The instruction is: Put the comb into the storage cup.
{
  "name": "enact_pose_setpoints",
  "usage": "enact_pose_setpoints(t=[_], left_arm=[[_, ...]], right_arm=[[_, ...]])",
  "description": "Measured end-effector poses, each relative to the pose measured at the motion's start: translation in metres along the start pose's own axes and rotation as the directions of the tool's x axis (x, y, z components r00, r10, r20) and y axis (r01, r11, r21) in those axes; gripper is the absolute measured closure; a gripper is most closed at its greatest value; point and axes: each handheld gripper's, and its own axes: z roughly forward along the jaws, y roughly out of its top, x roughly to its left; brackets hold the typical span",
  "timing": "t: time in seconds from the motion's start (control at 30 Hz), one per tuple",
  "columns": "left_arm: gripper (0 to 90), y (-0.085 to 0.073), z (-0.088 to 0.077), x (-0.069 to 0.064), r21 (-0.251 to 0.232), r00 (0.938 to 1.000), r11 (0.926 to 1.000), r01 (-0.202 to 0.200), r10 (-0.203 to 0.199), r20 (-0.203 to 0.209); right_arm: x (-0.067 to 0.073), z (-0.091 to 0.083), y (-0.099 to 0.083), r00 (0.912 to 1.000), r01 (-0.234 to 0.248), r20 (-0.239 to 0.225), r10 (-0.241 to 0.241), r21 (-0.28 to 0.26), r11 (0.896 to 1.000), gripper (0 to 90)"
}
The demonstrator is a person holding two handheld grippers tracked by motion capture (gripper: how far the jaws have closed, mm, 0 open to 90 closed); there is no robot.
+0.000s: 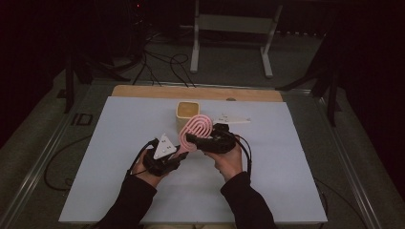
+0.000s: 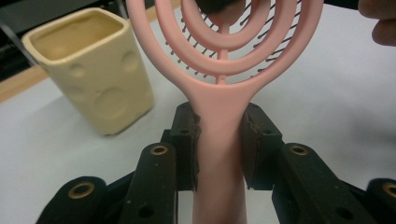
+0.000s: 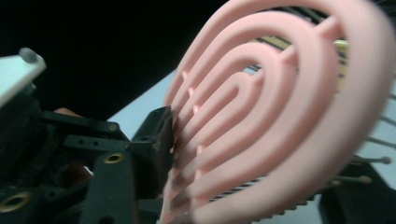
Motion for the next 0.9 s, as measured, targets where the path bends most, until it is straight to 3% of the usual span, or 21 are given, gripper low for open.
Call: enact_pose_setpoints(t=[0.2, 0.53, 0.9], left_arm=[[70.3, -0.002, 0.004, -0.002, -0.005, 0.9990, 0.9999, 0.014, -0.013, 0.043], [70.3, -0.002, 0.006, -0.001, 0.004, 0.9992, 0.9998, 0.020, -0.020, 0.035], [70.3, -0.002, 0.006, -0.004, 0.004, 1.0000, 1.0000, 0.000, 0.000, 0.009]], right_arm=[[0.001, 0.002, 0.000, 0.9994, -0.007, -0.033, 0.007, 0.000, 1.000, 53.8], [0.009, 0.004, -0.001, 0.9976, -0.016, -0.068, 0.012, -0.048, 0.999, 59.5], [0.014, 0.003, -0.001, 0.9971, -0.011, -0.075, 0.008, -0.044, 0.999, 61.2]])
